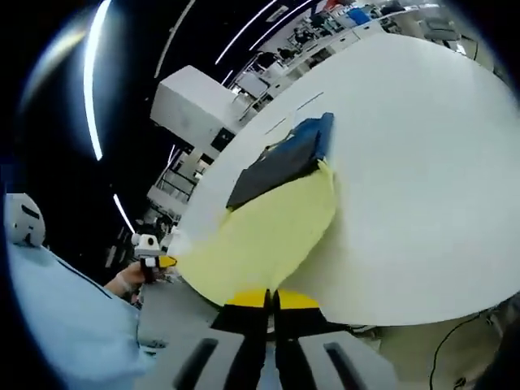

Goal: Fold the garment on the visible template until the final outline fits inside the template.

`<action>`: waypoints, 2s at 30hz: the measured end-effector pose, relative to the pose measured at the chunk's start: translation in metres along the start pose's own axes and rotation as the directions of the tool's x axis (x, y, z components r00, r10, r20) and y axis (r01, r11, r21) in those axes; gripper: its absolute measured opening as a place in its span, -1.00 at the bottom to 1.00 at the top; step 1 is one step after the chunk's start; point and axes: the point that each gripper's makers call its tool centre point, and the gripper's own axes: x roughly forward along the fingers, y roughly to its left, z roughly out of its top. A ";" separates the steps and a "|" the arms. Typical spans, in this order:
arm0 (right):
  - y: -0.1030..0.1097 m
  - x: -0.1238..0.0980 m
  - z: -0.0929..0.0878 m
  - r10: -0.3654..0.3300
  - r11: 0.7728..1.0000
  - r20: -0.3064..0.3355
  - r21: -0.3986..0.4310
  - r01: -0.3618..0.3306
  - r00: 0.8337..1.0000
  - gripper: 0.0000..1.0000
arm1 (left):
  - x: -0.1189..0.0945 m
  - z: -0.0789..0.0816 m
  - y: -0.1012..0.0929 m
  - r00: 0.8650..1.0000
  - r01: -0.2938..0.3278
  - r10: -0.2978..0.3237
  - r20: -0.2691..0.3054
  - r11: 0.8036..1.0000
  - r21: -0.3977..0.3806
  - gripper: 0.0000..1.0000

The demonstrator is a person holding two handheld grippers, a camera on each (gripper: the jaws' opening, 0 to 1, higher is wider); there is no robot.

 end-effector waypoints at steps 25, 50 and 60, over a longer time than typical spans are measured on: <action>-0.002 0.054 0.173 0.032 0.973 0.113 -0.231 -0.005 0.993 -1.00 | 0.036 0.162 0.037 0.964 -0.133 0.088 0.252 0.977 0.168 -1.00; -0.049 0.117 0.271 -0.014 0.961 0.146 -0.273 0.054 0.989 -1.00 | 0.078 0.265 0.090 0.913 -0.248 0.177 0.366 0.956 0.155 -1.00; -0.089 0.145 0.272 -0.095 0.960 0.104 -0.252 0.119 0.990 -1.00 | 0.101 0.269 0.128 0.909 -0.275 0.230 0.347 0.958 0.084 -1.00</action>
